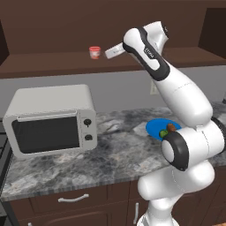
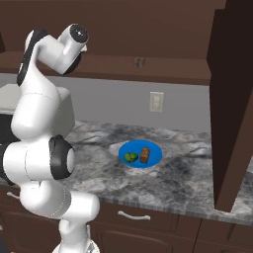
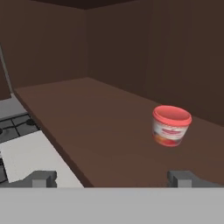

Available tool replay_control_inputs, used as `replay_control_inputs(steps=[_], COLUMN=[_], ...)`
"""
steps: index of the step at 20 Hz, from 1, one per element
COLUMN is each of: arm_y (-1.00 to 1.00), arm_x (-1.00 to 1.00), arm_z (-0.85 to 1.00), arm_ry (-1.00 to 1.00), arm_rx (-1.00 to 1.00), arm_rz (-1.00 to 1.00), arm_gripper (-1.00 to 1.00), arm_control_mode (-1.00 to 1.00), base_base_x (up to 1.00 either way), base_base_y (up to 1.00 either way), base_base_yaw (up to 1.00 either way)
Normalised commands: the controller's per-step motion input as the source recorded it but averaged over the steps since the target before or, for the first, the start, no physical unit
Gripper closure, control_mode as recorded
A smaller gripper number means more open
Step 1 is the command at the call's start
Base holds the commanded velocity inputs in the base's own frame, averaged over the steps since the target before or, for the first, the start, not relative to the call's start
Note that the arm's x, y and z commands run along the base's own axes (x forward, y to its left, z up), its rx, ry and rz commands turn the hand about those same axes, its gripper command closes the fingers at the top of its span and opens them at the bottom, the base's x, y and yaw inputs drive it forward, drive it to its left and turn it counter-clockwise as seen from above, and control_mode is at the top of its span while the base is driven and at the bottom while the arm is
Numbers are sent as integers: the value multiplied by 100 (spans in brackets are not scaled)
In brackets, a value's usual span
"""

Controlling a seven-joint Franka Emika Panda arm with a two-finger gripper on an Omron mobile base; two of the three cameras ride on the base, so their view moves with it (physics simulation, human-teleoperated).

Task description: Pick the avocado and bread from the counter and place them on the plate. Then pick the jam from the cabinet and place it next to the plate. Lastly close the cabinet door.

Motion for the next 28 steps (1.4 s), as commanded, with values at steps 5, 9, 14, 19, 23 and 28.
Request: replay_control_inputs(steps=[5, 9, 14, 19, 23, 28], arm_y=[5, 6, 6, 6, 8, 7], arm_x=[26, 25, 20, 21, 25, 27], arm_z=[-1, -4, -8, -7, -1, 0], arm_ry=[0, 1, 1, 1, 1, 1], arm_rx=[0, 0, 0, 0, 0, 0], arm_rz=[-1, -1, -1, -1, -1, 0], arm_gripper=[-100, -100, -100, -100, -100, -100], arm_control_mode=[-100, -100, -100, -100, -100, -100], base_base_x=[0, 0, 0, 0, 0, 0], base_base_y=[0, 0, 0, 0, 0, 0], base_base_yaw=[0, 0, 0, 0, 0, 0])
